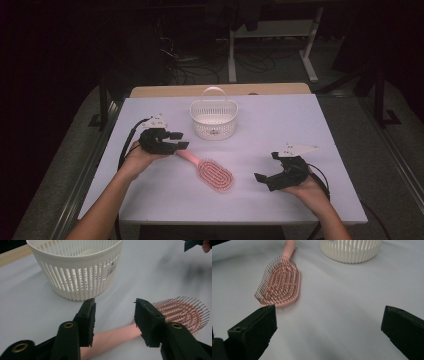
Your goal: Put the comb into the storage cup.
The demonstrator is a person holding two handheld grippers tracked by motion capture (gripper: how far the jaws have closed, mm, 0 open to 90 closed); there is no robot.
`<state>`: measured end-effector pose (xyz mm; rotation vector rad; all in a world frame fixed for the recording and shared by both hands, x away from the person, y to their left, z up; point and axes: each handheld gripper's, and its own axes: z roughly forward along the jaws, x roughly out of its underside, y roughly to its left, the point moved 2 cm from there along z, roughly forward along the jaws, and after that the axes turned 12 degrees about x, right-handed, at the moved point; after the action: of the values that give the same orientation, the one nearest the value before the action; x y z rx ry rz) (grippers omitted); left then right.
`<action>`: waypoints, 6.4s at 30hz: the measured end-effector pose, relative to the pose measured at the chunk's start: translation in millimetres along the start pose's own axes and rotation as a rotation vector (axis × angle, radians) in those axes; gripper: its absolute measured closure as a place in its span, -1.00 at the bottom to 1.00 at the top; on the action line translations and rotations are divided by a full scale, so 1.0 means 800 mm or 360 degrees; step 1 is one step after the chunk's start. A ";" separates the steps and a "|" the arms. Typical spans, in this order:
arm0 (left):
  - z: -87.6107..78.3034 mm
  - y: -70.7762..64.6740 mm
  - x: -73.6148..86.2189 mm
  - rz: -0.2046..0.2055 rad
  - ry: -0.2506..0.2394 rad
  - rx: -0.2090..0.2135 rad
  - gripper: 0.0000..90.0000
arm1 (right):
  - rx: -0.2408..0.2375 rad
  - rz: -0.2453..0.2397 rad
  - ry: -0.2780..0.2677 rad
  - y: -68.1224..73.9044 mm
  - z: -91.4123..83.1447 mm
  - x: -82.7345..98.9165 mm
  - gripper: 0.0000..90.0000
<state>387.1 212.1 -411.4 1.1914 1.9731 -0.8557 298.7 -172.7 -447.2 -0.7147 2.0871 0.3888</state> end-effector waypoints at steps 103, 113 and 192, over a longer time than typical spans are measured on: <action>0.013 0.022 0.059 -0.0130 0.0538 -0.0007 1.00 | -0.0003 0.0017 -0.0011 -0.002 -0.002 0.000 -1.00; 0.000 0.004 0.074 -0.0151 0.0517 0.0040 1.00 | -0.0002 0.0019 -0.0007 -0.001 -0.002 0.000 -1.00; -0.051 -0.041 0.067 -0.0061 -0.0055 0.0016 -1.00 | 0.0003 0.0010 0.0000 0.000 -0.002 0.001 -1.00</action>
<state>329.2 257.9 -425.4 1.1405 1.9716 -0.9010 297.2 -174.1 -446.9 -0.7075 2.0900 0.3898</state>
